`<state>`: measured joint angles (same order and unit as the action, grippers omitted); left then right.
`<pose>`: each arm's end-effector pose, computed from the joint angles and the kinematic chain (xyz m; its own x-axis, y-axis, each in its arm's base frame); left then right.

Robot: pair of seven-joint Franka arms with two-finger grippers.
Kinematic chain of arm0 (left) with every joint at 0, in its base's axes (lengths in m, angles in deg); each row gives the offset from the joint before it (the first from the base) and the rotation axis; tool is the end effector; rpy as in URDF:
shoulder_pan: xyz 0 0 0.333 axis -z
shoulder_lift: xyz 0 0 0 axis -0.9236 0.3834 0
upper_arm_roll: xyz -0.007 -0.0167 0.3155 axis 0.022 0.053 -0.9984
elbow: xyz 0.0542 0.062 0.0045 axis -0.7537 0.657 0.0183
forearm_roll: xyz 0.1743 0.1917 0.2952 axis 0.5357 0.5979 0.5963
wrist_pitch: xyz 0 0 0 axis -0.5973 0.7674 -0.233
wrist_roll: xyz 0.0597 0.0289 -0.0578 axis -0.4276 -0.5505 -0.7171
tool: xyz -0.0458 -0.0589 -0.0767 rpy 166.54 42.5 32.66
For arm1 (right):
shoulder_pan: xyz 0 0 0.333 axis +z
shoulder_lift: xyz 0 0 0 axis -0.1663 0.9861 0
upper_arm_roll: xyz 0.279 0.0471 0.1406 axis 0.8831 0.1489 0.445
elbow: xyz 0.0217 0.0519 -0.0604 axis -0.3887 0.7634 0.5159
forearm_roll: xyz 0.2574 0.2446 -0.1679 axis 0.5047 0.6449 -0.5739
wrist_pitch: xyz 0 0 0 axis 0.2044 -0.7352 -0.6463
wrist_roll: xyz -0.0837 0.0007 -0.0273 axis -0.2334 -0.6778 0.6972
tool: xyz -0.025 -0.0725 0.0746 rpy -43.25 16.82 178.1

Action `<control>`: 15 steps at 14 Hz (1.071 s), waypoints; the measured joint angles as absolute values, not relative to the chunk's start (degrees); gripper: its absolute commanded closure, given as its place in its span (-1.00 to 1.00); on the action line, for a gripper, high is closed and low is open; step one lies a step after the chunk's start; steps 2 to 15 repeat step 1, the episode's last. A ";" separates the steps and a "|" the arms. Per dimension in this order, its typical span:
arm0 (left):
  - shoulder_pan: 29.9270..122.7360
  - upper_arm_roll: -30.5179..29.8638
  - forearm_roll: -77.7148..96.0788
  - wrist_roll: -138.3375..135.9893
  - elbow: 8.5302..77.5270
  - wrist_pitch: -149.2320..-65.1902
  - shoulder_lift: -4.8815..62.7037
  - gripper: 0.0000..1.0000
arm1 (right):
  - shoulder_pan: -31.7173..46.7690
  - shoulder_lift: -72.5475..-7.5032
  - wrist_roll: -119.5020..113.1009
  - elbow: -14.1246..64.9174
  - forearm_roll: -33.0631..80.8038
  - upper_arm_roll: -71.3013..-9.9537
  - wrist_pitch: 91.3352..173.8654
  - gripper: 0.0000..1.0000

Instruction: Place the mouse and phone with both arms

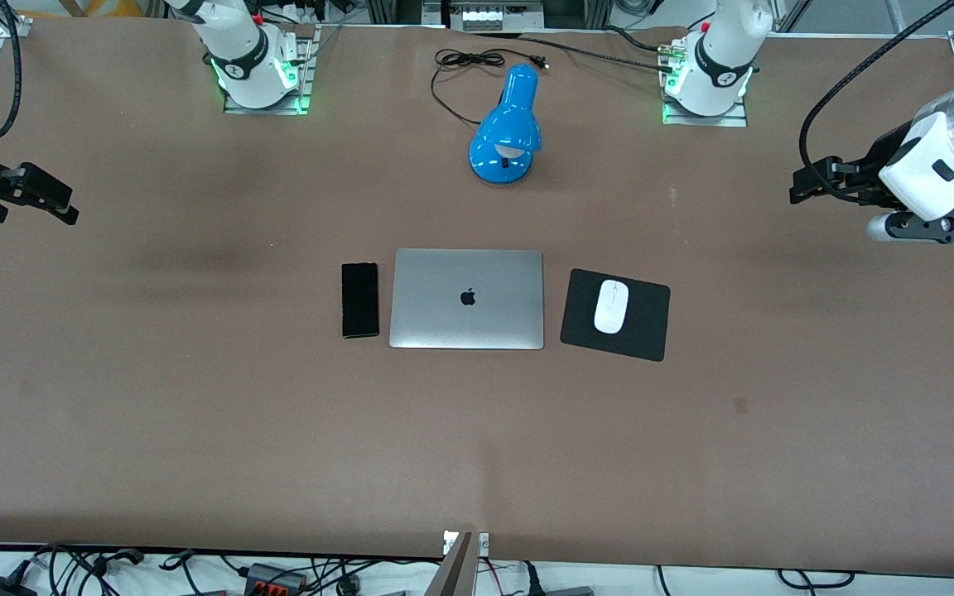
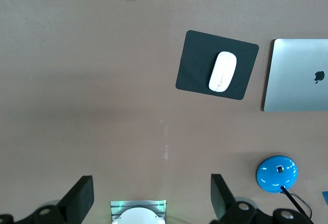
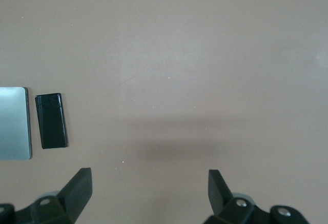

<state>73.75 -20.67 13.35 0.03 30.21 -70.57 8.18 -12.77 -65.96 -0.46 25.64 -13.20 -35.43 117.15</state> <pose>0.5582 -0.0519 0.5908 0.9792 0.0061 -0.2028 0.0192 -0.9978 0.0627 0.5533 -0.0335 0.5880 0.9982 -0.0199 0.0572 -0.0201 -0.9998 0.0045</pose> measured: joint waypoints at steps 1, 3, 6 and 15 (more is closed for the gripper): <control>73.75 -20.67 13.35 0.03 30.21 -70.57 8.18 -1.00 | -12.77 -65.96 -0.46 25.64 -13.20 -35.40 117.13 -1.00; 73.75 -20.67 13.35 0.03 30.21 -70.57 8.18 -1.00 | -12.77 -65.96 -0.46 25.64 -13.20 -35.40 117.13 -1.00; 73.75 -20.67 13.35 0.03 30.21 -70.57 8.18 -1.00 | -12.77 -65.96 -0.46 25.64 -13.20 -35.40 117.13 -1.00; 73.75 -20.67 13.35 0.03 30.21 -70.57 8.18 -1.00 | -12.77 -65.96 -0.46 25.64 -13.20 -35.40 117.13 -1.00</control>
